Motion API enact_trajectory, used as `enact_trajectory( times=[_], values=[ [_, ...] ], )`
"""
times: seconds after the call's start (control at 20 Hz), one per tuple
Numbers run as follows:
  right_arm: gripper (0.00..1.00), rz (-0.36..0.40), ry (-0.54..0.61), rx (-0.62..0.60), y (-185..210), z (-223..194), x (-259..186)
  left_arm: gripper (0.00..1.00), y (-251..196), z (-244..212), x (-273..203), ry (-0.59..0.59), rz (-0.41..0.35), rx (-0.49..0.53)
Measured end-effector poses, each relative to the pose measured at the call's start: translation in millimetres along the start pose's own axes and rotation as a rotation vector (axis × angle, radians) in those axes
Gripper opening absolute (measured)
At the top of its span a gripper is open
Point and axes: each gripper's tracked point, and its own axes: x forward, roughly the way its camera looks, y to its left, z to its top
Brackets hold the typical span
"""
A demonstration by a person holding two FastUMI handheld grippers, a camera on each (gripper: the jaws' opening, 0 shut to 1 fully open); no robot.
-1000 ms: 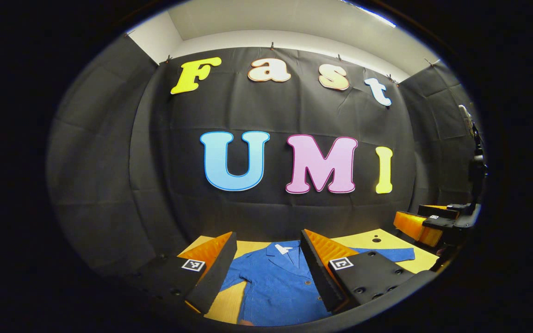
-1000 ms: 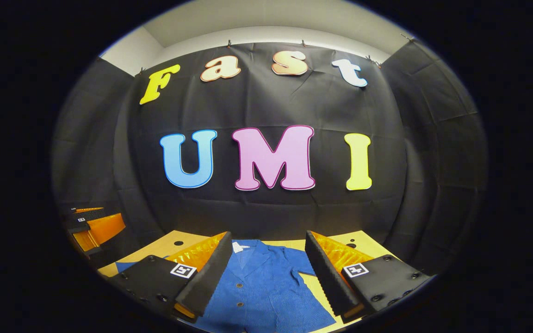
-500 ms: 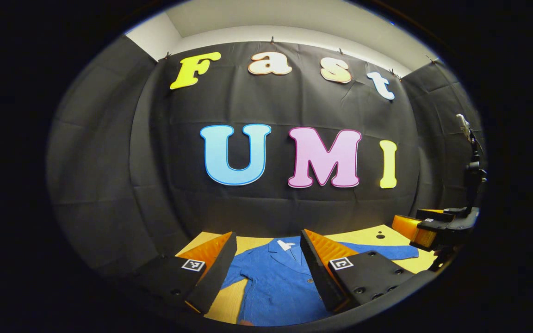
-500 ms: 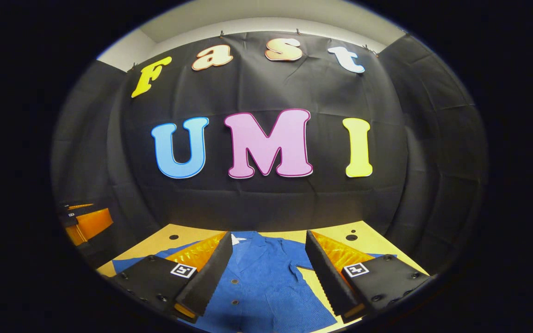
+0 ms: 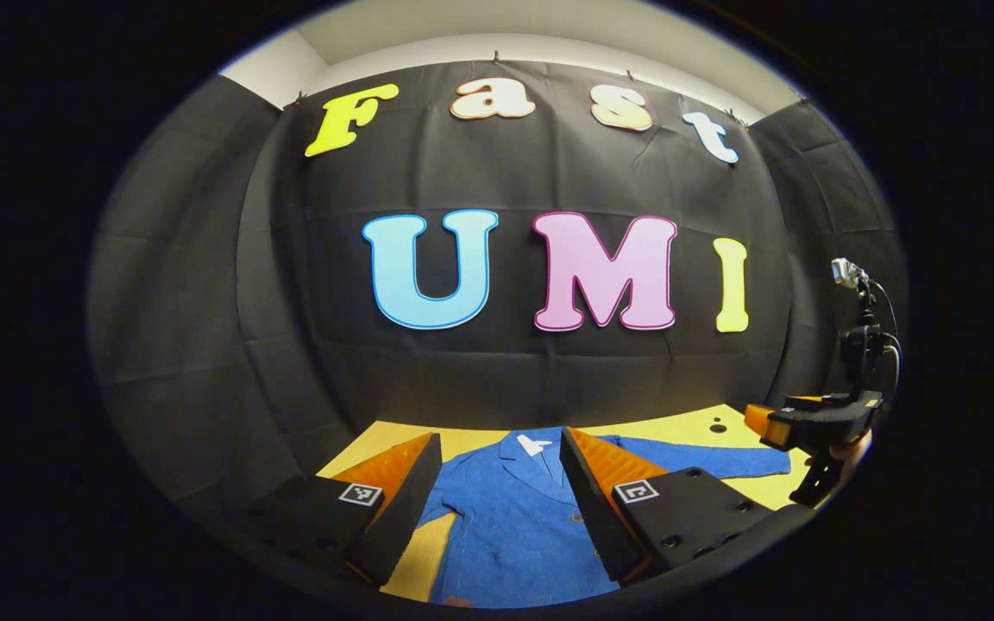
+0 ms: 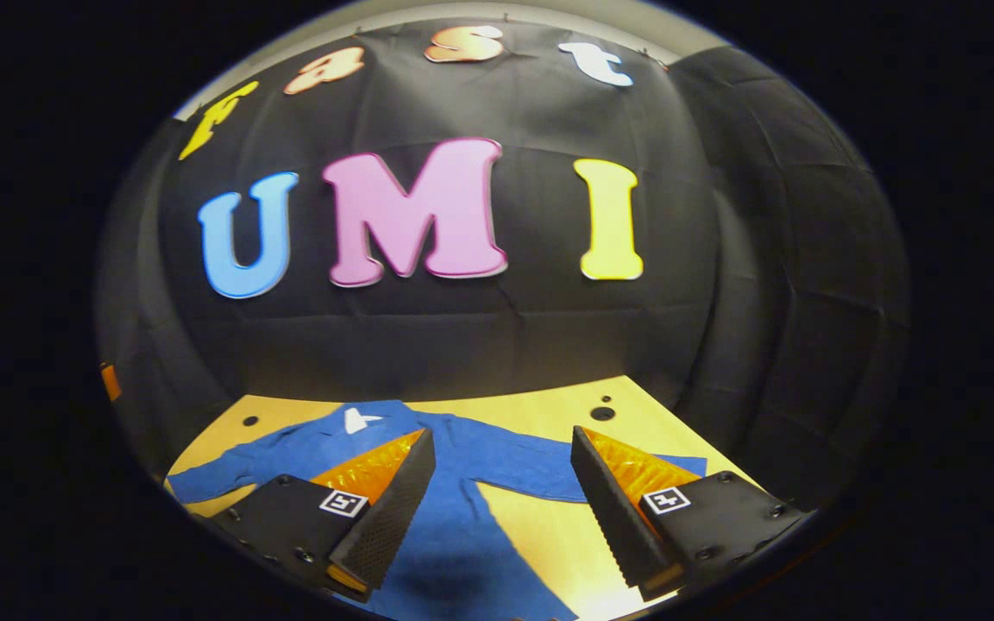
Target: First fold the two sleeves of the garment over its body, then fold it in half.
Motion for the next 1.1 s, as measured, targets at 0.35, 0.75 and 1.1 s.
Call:
enact_trajectory(
  times=[0.35,0.75,1.1],
  values=[
    [1.00,-0.258,0.187,0.037,-139.2,-69.2,65.0,0.80,-37.2,-14.7,19.0,0.095,-0.002,0.017],
    [1.00,-0.471,0.451,0.182,-245.7,-167.8,109.0,0.80,-95.3,-27.3,38.4,0.172,-0.082,0.055],
    [1.00,-0.521,0.576,0.315,-268.3,-199.2,111.1,0.80,-139.0,-31.9,58.0,0.212,-0.153,0.042]
  ],
)
